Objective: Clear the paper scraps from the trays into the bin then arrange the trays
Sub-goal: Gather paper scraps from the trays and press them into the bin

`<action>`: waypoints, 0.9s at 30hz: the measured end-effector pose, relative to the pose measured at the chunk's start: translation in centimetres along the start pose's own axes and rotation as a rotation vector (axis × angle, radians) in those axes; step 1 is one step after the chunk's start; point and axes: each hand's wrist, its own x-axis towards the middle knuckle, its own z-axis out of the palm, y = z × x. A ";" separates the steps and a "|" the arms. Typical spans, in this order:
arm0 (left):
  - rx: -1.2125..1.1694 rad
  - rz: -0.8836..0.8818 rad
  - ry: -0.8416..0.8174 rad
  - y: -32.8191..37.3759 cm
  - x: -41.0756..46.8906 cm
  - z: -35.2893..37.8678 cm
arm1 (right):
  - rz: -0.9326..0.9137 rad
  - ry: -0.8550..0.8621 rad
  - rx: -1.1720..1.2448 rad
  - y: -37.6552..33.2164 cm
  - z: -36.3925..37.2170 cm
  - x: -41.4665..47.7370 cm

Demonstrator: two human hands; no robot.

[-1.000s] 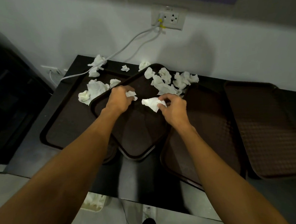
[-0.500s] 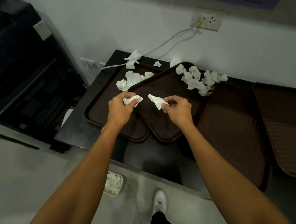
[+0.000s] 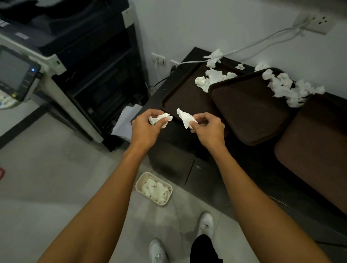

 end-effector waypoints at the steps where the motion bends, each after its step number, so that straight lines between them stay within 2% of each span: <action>1: -0.011 -0.017 0.008 -0.7 -0.6 -1.0 | -0.006 -0.006 0.008 -0.2 1.0 -0.8; 9: -0.034 -0.102 0.093 -5.8 -5.1 -6.8 | -0.019 -0.070 0.048 -0.6 8.2 -6.4; 15: -0.057 -0.253 0.169 -10.4 -7.9 -7.9 | 0.057 -0.198 -0.018 1.7 12.8 -7.9; 19: -0.038 -0.392 0.218 -14.4 -9.3 -7.1 | 0.115 -0.258 -0.063 5.3 15.5 -7.6; 27: 0.006 -0.519 0.257 -24.4 -10.9 -3.4 | 0.238 -0.383 -0.187 15.6 20.7 -5.8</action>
